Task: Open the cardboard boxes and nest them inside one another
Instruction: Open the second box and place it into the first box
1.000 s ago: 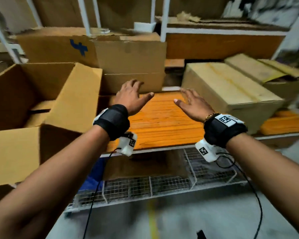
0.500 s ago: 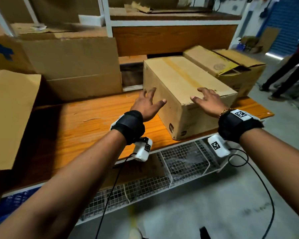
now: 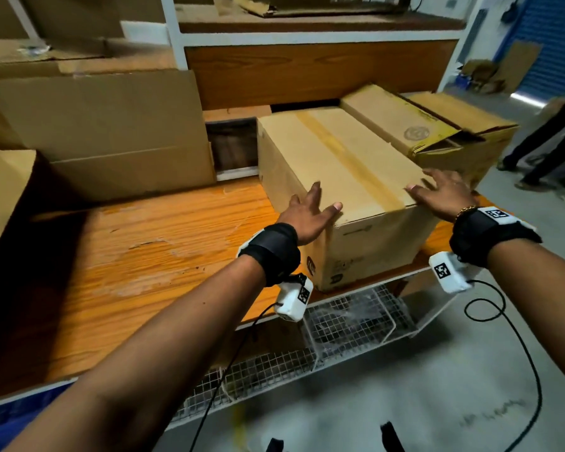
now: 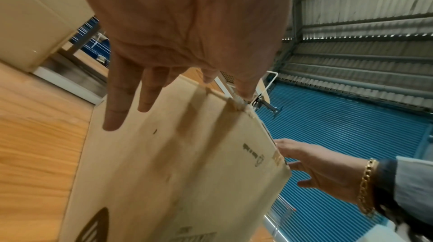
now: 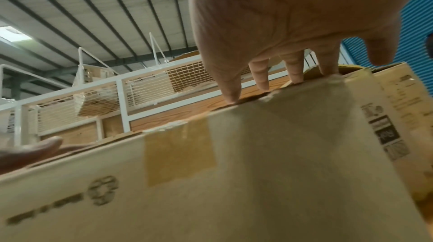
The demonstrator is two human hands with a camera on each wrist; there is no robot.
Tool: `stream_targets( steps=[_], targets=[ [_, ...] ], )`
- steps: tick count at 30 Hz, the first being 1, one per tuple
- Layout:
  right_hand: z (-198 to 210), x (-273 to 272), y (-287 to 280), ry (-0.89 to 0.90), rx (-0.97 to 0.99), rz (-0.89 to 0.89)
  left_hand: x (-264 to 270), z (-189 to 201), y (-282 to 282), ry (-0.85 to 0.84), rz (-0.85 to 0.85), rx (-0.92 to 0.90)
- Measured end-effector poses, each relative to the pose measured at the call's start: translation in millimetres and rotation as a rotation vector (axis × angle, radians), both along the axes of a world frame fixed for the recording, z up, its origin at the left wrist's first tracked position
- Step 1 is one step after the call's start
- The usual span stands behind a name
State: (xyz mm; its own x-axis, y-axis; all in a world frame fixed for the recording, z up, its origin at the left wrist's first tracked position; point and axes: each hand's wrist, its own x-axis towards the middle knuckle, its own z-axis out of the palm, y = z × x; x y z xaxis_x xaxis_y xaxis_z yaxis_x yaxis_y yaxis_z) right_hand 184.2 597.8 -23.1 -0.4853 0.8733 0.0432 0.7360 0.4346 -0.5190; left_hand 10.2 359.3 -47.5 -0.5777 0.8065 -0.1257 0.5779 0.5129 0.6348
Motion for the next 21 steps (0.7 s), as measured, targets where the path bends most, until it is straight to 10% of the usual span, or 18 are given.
stream_targets(
  steps=[11, 21],
  targets=[
    [-13.0, 19.1, 9.8, 0.063, -0.178, 0.263, 44.1, 0.2, -2.3, -0.151, 0.343, 0.219],
    [-38.1, 41.0, -25.8, 0.270, -0.325, 0.423, 68.8, -12.8, -56.8, 0.035, 0.506, 0.208]
  ],
)
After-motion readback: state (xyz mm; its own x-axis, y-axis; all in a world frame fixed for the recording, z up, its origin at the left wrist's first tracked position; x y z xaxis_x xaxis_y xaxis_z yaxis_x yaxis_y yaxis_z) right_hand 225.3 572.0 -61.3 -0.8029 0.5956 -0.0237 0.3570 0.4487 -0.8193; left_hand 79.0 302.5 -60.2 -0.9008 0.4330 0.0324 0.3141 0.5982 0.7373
